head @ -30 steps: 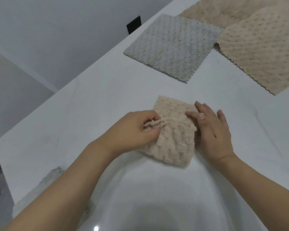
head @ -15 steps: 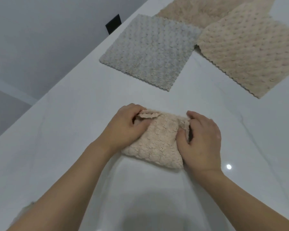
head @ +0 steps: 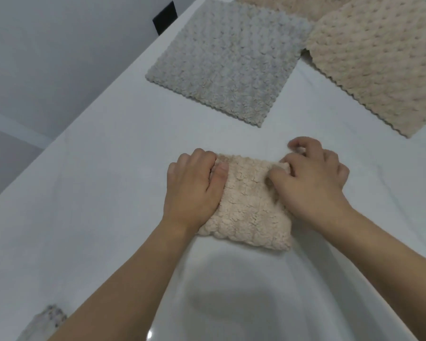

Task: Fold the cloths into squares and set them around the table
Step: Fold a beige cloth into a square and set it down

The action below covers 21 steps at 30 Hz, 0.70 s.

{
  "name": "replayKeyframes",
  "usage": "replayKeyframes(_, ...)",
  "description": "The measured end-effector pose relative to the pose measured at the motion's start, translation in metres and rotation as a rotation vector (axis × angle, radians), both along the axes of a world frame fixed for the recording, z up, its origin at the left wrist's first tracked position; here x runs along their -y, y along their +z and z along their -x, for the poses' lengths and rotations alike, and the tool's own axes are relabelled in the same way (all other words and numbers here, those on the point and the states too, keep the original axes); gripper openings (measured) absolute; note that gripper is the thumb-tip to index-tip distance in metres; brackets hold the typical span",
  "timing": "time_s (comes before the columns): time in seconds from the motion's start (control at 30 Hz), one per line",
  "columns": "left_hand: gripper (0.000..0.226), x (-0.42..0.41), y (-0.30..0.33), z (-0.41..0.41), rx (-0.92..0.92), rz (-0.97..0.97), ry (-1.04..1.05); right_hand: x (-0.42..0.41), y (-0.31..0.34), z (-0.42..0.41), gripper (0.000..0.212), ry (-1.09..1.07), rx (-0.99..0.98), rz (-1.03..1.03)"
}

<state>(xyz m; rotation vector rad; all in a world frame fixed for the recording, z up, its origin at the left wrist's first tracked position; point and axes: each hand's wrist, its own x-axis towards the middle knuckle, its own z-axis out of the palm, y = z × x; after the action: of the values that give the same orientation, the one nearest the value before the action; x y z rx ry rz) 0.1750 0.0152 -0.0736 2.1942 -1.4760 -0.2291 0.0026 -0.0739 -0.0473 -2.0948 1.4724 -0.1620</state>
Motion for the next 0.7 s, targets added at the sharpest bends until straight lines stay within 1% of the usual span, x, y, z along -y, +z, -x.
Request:
replayKeyframes(0.1, 0.027, 0.0, 0.0, -0.001, 0.003, -0.012, 0.001, 0.017, 0.018, -0.019, 0.048, 0.176, -0.152, 0.019)
replayKeyframes(0.17, 0.027, 0.0, 0.001, -0.001, 0.006, -0.017, 0.003, 0.021, 0.023, -0.031, 0.047, 0.248, -0.204, 0.052)
replayKeyframes(0.3, 0.026, 0.001, -0.002, -0.002, 0.02, -0.022, 0.014, 0.022, 0.016, -0.04, 0.044, 0.34, -0.228, 0.13)
replayKeyframes(0.37, 0.026, 0.001, -0.003, -0.003, 0.019, -0.021, 0.02, 0.019, -0.002, -0.037, 0.042, 0.383, -0.22, 0.255)
replayKeyframes(0.43, 0.027, 0.003, -0.004, -0.003, 0.01, -0.02, 0.031, 0.017, -0.021, -0.032, 0.045, 0.368, -0.156, 0.422)
replayKeyframes(0.5, 0.029, 0.003, -0.003, -0.003, -0.022, -0.026, 0.053, 0.016, -0.03, -0.03, 0.045, 0.287, -0.093, 0.496)
replayKeyframes(0.57, 0.033, 0.004, -0.001, -0.003, -0.091, -0.022, 0.08, 0.018, -0.034, -0.032, 0.045, 0.253, -0.07, 0.514)
replayKeyframes(0.63, 0.036, 0.005, 0.003, -0.005, -0.192, -0.053, 0.112, 0.019, -0.035, -0.032, 0.047, 0.268, -0.043, 0.52)
replayKeyframes(0.67, 0.036, 0.005, 0.008, -0.006, -0.321, -0.07, 0.131, 0.019, -0.035, -0.032, 0.048, 0.267, -0.034, 0.519)
replayKeyframes(0.7, 0.035, 0.004, 0.017, -0.008, -0.529, -0.073, 0.156, 0.02, -0.035, -0.031, 0.049, 0.264, -0.024, 0.515)
